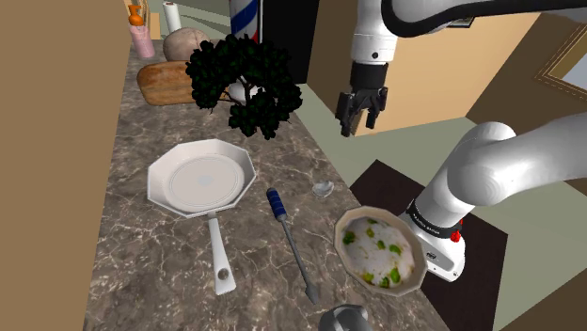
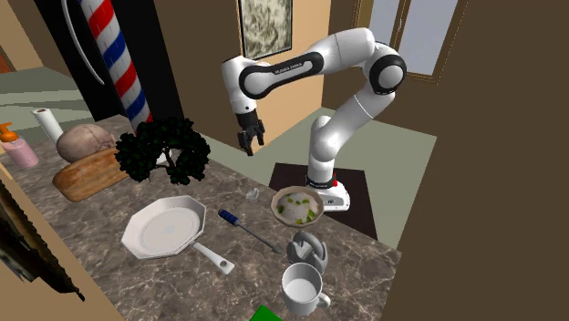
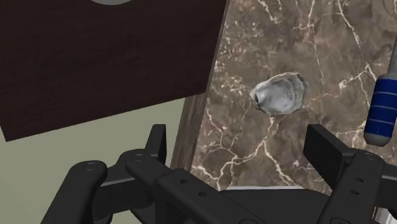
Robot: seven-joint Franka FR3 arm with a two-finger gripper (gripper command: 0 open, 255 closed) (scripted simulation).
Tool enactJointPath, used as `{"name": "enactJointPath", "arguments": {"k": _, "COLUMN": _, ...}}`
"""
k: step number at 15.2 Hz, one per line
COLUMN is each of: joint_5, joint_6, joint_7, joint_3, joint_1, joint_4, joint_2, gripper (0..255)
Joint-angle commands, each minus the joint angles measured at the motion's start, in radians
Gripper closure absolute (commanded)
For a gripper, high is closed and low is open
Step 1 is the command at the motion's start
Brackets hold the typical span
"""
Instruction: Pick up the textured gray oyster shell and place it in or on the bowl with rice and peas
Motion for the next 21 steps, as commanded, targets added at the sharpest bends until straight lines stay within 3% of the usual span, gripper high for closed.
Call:
{"name": "enactJointPath", "arguments": {"k": 1, "joint_5": 0.053, "joint_6": 0.054, "joint_7": 0.056, "joint_3": 0.033, "joint_1": 0.011, "joint_4": -0.042, "joint_2": 0.024, "gripper": 0}}
{"name": "enactJointPath", "arguments": {"k": 10, "joint_5": 0.300, "joint_6": 0.322, "joint_7": 0.251, "joint_3": 0.172, "joint_1": 0.077, "joint_4": -0.134, "joint_2": 0.238, "gripper": 0}}
{"name": "enactJointPath", "arguments": {"k": 18, "joint_5": 0.365, "joint_6": 0.453, "joint_7": 0.237, "joint_3": 0.214, "joint_1": 0.110, "joint_4": -0.194, "joint_2": 0.306, "gripper": 0}}
{"name": "enactJointPath", "arguments": {"k": 21, "joint_5": 0.365, "joint_6": 0.453, "joint_7": 0.237, "joint_3": 0.214, "joint_1": 0.110, "joint_4": -0.194, "joint_2": 0.306, "gripper": 0}}
